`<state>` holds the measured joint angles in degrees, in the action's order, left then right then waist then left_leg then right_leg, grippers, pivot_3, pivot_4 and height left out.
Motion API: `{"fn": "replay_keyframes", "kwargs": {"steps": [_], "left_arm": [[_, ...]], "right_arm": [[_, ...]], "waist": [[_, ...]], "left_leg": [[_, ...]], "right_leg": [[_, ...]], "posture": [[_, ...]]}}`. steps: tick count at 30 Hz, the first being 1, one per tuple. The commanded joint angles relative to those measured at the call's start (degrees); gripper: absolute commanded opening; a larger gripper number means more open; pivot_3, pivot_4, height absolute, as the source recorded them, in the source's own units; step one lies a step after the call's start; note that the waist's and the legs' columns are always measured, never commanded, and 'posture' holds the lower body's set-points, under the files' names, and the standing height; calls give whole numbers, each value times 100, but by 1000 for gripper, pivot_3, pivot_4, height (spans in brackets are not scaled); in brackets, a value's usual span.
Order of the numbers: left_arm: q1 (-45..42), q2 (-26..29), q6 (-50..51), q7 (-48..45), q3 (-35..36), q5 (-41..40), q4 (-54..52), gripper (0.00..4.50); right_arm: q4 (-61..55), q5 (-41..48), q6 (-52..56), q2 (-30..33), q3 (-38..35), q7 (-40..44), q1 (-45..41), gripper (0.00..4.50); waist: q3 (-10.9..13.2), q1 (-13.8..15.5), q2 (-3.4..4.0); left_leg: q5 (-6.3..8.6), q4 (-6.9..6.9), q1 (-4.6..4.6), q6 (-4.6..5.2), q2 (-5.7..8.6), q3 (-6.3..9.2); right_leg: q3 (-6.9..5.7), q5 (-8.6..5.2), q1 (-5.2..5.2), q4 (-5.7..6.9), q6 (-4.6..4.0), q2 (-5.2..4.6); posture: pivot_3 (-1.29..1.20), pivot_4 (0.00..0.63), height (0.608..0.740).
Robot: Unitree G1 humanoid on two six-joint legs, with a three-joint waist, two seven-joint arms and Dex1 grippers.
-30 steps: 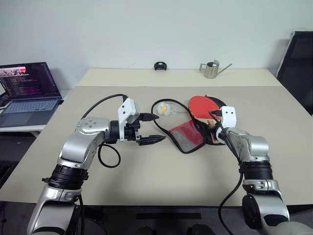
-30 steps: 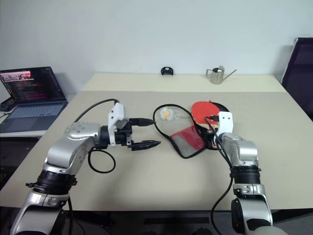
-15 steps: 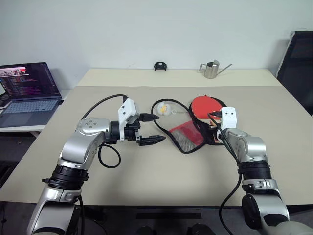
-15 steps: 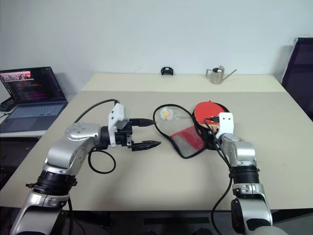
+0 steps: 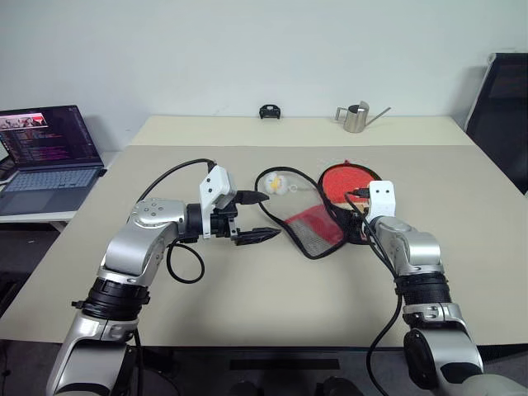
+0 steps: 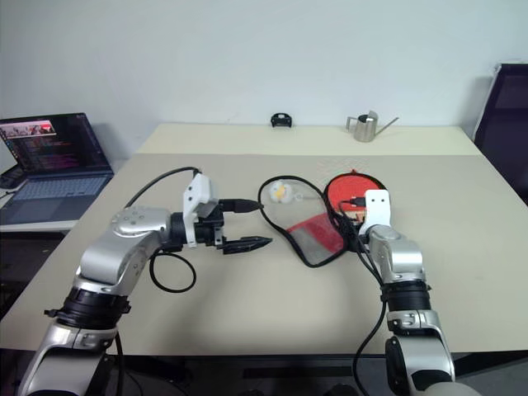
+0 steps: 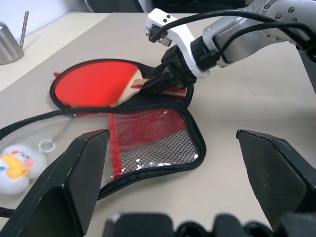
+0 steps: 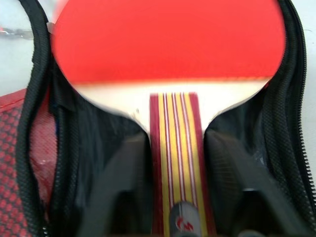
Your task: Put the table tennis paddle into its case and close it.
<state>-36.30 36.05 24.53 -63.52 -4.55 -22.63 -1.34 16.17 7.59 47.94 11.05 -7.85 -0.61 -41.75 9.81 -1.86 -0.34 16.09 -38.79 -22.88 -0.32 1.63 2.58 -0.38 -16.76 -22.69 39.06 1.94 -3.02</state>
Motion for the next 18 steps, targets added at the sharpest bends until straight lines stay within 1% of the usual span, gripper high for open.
{"fn": "replay_keyframes", "kwargs": {"steps": [1,2,7,10,13,14,18], "left_arm": [[0,22,-31,15,120,-70,-200,4500],[7,24,-31,16,121,-71,-204,4500],[30,36,-32,38,140,-70,-212,4500],[119,73,-55,204,282,-30,-161,4500],[226,95,-22,337,379,-37,-165,4500],[257,101,10,375,397,-45,-170,4500],[365,137,25,519,446,30,-91,4500]], "right_arm": [[-101,-68,-7,-18,9,-45,64,3409],[-130,-68,2,-28,10,-57,76,3694],[-617,-4,107,-106,67,-34,153,3694],[-1664,271,443,-81,7,186,390,3694],[-2324,377,528,252,215,685,630,3694],[-2482,489,411,311,197,889,715,3694],[-3000,804,427,985,241,1782,985,3694]], "waist": [[0,0,0],[0,0,0],[0,0,0],[0,2,1],[0,2,1],[0,5,0],[0,6,0]], "left_leg": [[0,0,1,0,0,0],[0,0,1,1,0,0],[0,0,2,1,0,0],[1,0,0,1,0,2],[2,1,-2,4,0,1],[7,1,-3,12,0,2],[10,0,1,17,0,8]], "right_leg": [[0,0,0,0,0,0],[0,0,1,0,0,0],[0,0,1,0,0,0],[0,0,0,0,0,0],[1,0,-3,-1,0,0],[-1,0,-3,-2,0,0],[-6,0,3,-2,0,1]], "posture": [[0,150,740],[0,150,740],[0,150,740],[0,150,740],[0,150,740],[0,150,740],[0,150,740]]}}
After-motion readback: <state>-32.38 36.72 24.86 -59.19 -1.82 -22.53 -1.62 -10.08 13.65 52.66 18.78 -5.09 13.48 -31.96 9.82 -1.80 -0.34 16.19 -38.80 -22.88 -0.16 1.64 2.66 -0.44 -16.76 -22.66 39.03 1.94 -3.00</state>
